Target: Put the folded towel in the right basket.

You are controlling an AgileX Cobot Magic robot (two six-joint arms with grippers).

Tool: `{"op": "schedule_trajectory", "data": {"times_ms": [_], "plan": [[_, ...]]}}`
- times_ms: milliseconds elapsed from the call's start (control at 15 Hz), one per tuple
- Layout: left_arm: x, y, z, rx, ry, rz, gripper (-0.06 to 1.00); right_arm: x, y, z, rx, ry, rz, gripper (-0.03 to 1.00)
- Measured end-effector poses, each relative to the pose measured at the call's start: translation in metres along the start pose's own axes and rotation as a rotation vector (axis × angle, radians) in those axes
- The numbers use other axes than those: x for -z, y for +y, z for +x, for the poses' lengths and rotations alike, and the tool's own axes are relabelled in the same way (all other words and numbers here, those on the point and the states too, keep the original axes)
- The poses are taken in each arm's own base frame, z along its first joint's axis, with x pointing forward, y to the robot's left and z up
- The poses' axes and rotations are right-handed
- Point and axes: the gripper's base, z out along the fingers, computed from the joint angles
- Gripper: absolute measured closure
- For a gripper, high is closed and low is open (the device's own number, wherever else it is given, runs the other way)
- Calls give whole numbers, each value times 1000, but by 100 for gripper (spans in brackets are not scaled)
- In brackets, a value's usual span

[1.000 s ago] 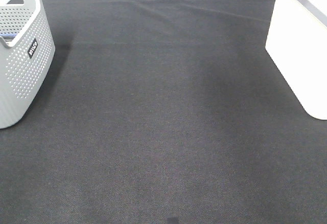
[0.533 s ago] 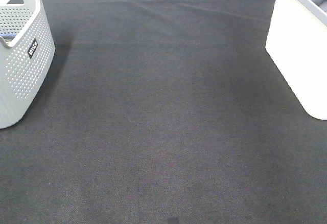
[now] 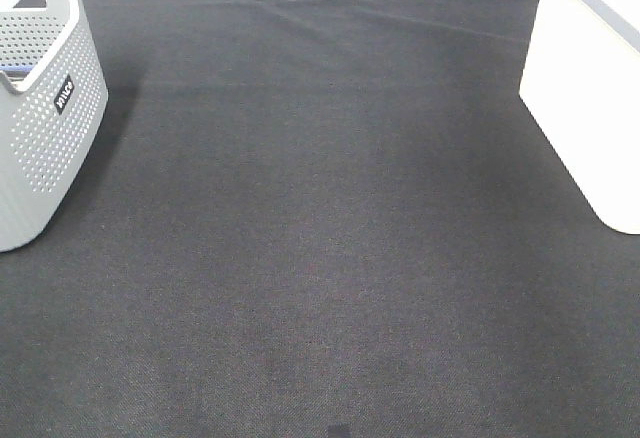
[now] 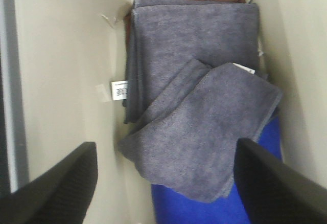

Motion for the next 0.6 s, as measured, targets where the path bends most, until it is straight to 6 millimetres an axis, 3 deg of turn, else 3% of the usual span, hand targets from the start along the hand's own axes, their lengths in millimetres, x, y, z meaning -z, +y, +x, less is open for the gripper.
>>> {"op": "schedule_trajectory", "data": {"times_ms": [267, 333, 467, 533, 600], "plan": [[0, 0, 0, 0, 0, 0, -3, 38, 23, -5, -19, -91, -127, 26], [0, 0, 0, 0, 0, 0, -3, 51, 33, -6, 5, -114, -129, 26], [0, 0, 0, 0, 0, 0, -3, 72, 72, -4, 90, -144, -126, 26], [0, 0, 0, 0, 0, 0, -3, 72, 72, -4, 90, -144, -126, 26], [0, 0, 0, 0, 0, 0, -3, 80, 86, -1, 117, -151, -120, 26]]}}
